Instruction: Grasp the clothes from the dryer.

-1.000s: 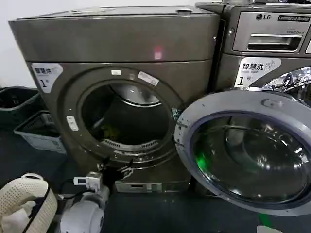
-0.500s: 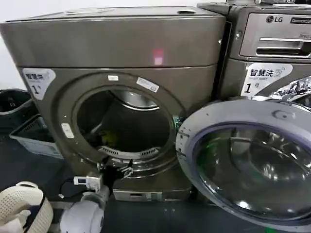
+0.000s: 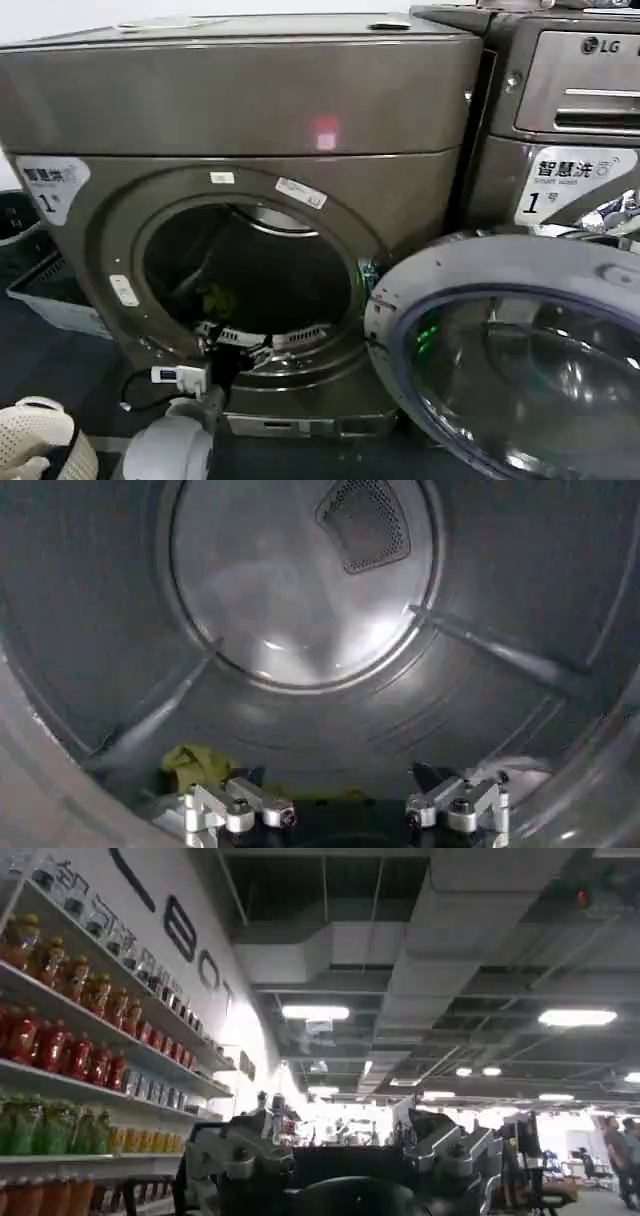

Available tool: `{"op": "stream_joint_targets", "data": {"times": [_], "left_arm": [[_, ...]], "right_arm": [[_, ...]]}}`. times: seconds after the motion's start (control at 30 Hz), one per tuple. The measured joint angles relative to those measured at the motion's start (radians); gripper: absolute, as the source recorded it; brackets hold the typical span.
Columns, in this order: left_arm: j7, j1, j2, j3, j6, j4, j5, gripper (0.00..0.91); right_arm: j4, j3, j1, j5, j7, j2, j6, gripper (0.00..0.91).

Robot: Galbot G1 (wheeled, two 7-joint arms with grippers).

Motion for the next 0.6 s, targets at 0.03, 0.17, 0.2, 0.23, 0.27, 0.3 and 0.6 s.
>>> {"op": "stream_joint_targets", "data": {"times": [0.03,0.17,0.2,0.23,0.27,0.3,0.6], "left_arm": [[0.000,0.000,0.000,0.000,0.000,0.000,0.000,0.907],[-0.001,-0.002,0.001,-0.001,0.000,0.001,0.000,0.907],[-0.001,-0.002,0.002,-0.001,0.000,0.001,0.000,0.907],[-0.001,-0.002,0.002,-0.001,0.000,0.001,0.000,0.907],[-0.001,-0.002,0.003,0.000,0.000,0.001,-0.001,0.907],[-0.001,-0.002,0.004,0.000,0.000,0.000,-0.001,0.907],[0.003,-0.014,0.006,-0.006,0.000,0.009,0.016,0.907]], "right_arm": [[0.000,0.000,0.000,0.000,0.000,0.000,0.000,0.907],[0.001,-0.001,0.000,0.000,0.000,0.000,0.000,0.907],[0.001,-0.002,0.000,0.000,0.000,0.001,0.000,0.907],[0.001,-0.003,0.000,0.000,0.000,0.001,0.000,0.907],[0.001,-0.003,0.000,-0.001,0.001,0.002,0.000,0.907],[0.001,-0.004,0.001,-0.001,0.002,0.002,0.001,0.907],[0.004,-0.010,0.001,-0.001,0.017,0.007,0.016,0.907]]}}
